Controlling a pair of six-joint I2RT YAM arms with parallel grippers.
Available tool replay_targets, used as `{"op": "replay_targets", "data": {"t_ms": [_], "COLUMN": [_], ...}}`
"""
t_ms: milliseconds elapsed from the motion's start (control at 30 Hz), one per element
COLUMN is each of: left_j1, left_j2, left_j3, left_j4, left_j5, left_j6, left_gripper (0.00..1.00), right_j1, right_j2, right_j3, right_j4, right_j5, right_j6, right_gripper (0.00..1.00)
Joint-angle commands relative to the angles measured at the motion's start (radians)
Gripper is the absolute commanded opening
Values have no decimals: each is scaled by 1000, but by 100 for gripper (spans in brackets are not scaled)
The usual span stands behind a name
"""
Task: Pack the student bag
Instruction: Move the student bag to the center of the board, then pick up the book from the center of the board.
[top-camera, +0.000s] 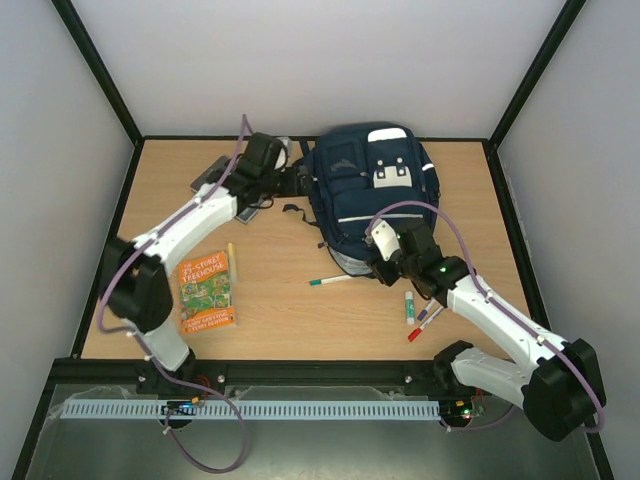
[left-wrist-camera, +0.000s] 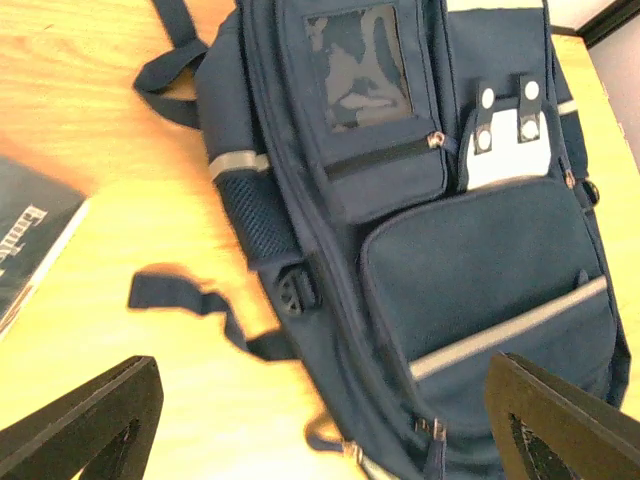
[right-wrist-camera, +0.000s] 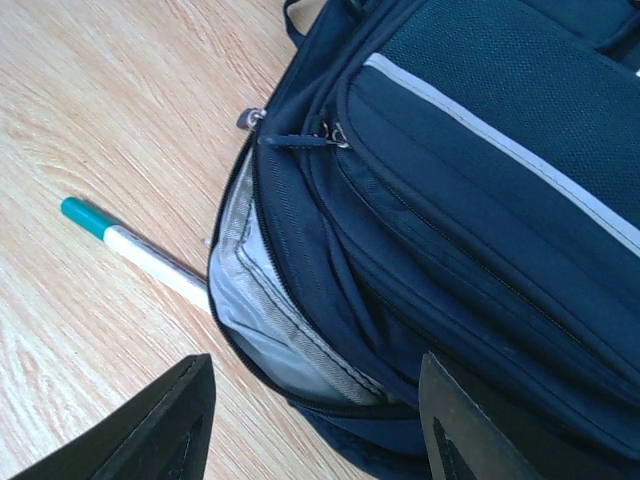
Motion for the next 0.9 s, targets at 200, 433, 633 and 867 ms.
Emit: {"op": "replay_targets", "data": {"t_ms": [200,433,633,867], "left_j1": [138,260,299,304], "left_j2": [-368,-459,-470,-430], "left_j3": [-375,-555,-649,-688], "left_j4": [-141,-178,-204,-182], "left_j5": [-57,-61,-96,-138], "left_j6": [-39,-22,-44,-33], "left_gripper": [91,90,89,89], "right_j1": [-2,-2,-3,-2], "right_j2": [26,33,27,40], "right_j3": [-3,-2,-3,2], "right_j4": [2,0,-6,-16], "right_j5": [10,-8,-14,-39], "right_j6": [9,4,1,-2], "right_gripper": [57,57,57,57]}}
